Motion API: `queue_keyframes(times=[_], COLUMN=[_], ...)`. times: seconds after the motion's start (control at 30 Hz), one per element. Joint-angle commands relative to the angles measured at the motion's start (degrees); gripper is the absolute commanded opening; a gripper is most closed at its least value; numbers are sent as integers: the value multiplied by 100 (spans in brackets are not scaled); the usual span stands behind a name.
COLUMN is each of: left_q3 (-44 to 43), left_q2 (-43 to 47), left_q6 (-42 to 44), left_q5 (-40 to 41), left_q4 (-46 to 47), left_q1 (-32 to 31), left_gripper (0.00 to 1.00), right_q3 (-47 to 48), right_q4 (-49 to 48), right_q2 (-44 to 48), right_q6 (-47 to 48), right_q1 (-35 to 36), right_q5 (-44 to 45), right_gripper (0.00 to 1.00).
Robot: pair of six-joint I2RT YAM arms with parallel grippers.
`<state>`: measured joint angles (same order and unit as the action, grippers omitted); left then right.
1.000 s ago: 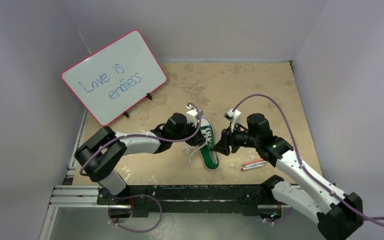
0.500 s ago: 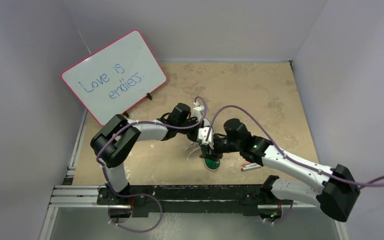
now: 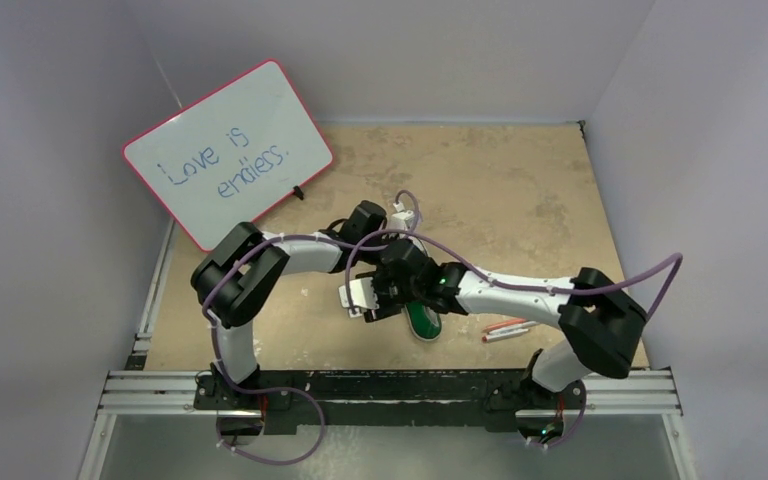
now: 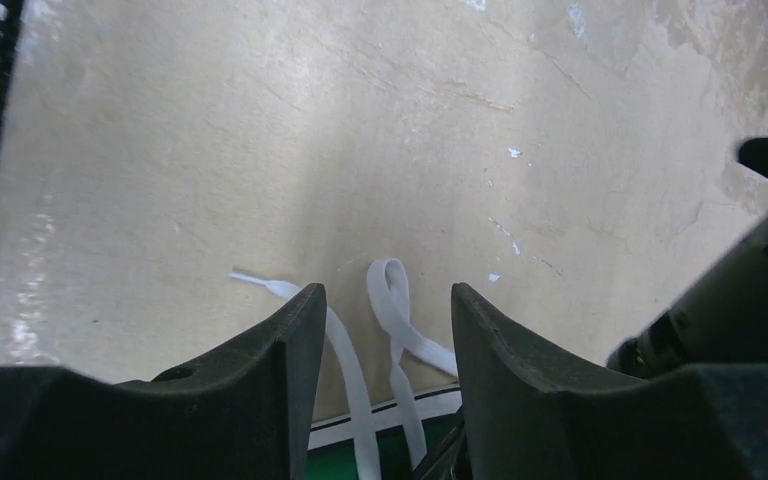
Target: Tie the shoes
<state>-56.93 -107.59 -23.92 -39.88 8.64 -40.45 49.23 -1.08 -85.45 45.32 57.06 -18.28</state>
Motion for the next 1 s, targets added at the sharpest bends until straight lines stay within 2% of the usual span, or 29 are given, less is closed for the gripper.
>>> queue_keyframes(times=[0.0, 0.27, 0.47, 0.57, 0.7, 0.97], left_q3=[-194, -143, -119, -137, -150, -224], left_q2=[-52, -83, -124, -153, -188, -300], left_q6=[195, 195, 203, 197, 117, -42], left_q5=[-187, -212, -240, -249, -269, -339], left_q4=[-18, 33, 49, 54, 169, 313], left_q1=[-8, 18, 60, 97, 132, 249], left_gripper=[0, 0, 0, 0, 0, 0], right_q3=[262, 294, 558, 591, 518, 81], right_q4=[-142, -176, 213, 294, 381, 180], right_q2=[-221, -644, -1057, -1090, -949, -220], right_q6=[693, 1331, 1770, 1828, 1864, 1493], right_q1=[92, 167, 244, 251, 283, 288], right_q5=[624, 1407, 1455, 1397, 1151, 861], right_gripper=[53, 54, 47, 48, 54, 59])
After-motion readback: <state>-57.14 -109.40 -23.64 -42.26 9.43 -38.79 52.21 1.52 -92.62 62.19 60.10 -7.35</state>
